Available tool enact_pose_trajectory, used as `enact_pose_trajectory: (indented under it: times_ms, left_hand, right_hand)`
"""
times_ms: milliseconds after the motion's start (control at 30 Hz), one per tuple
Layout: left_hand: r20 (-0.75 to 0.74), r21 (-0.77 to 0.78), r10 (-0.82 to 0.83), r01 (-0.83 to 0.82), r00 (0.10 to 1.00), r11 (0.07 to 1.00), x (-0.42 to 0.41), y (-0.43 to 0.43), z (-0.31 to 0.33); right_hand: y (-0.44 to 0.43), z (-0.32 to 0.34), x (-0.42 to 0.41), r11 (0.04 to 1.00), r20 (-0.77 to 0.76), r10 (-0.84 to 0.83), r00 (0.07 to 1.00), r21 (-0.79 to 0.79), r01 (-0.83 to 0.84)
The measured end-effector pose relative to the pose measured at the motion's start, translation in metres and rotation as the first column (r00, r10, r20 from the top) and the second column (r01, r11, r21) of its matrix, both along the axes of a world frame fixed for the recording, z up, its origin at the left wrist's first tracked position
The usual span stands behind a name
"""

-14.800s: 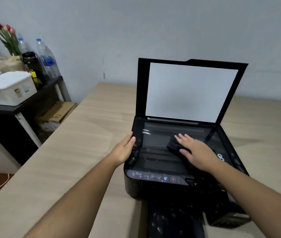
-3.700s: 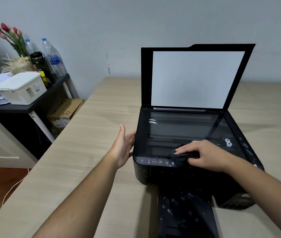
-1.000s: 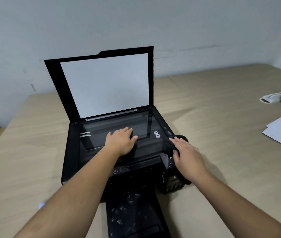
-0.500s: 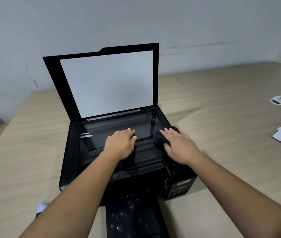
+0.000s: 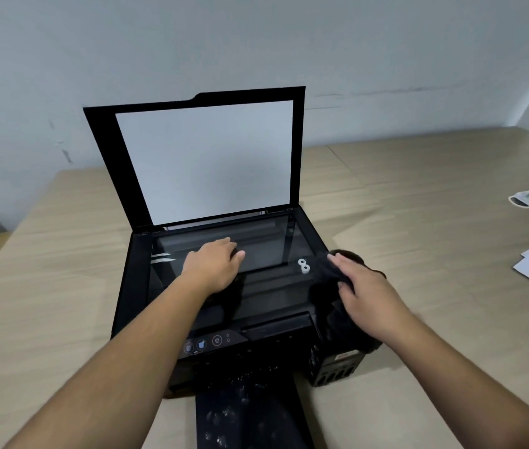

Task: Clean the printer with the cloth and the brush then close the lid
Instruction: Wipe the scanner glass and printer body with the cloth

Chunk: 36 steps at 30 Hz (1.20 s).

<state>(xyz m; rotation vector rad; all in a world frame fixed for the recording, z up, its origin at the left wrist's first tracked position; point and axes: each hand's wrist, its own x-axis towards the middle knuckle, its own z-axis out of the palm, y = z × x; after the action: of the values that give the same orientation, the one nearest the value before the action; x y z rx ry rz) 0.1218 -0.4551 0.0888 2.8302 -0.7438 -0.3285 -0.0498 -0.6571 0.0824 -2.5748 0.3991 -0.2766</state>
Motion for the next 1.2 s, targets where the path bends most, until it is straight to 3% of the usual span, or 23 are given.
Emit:
enact_pose_trajectory:
  times_ms: [67, 367, 600, 733, 967, 1200]
  left_hand:
    - [-0.026, 0.049, -0.01, 0.012, 1.0, 0.999, 0.001, 0.004, -0.007]
    - [-0.023, 0.057, -0.008, 0.009, 1.0, 0.998, 0.003, 0.003, -0.01]
    - [-0.019, 0.05, -0.001, 0.002, 1.0, 0.999, 0.005, 0.002, -0.009]
    - [-0.013, 0.05, -0.006, 0.007, 1.0, 0.999, 0.004, 0.002, -0.011]
    - [-0.003, 0.051, -0.004, 0.004, 1.0, 0.999, 0.002, 0.003, -0.011]
    - [0.025, 0.047, -0.007, 0.006, 1.0, 0.999, 0.0, 0.003, -0.013]
  right_hand:
    - [0.006, -0.014, 0.006, 0.996, -0.119, -0.015, 0.993, -0.091, 0.004]
    - [-0.01, 0.004, 0.089, 0.977, -0.387, 0.035, 0.921, -0.179, -0.113]
    - [0.0, 0.012, -0.016, 0.945, -0.422, 0.001, 0.906, -0.295, -0.139]
    - [-0.001, 0.016, 0.011, 0.949, -0.486, 0.006, 0.874, -0.274, -0.159]
    - [-0.014, 0.006, 0.104, 0.973, -0.465, -0.009, 0.885, -0.209, -0.1]
    - [0.0, 0.005, 0.017, 0.972, -0.36, -0.043, 0.932, -0.23, -0.044]
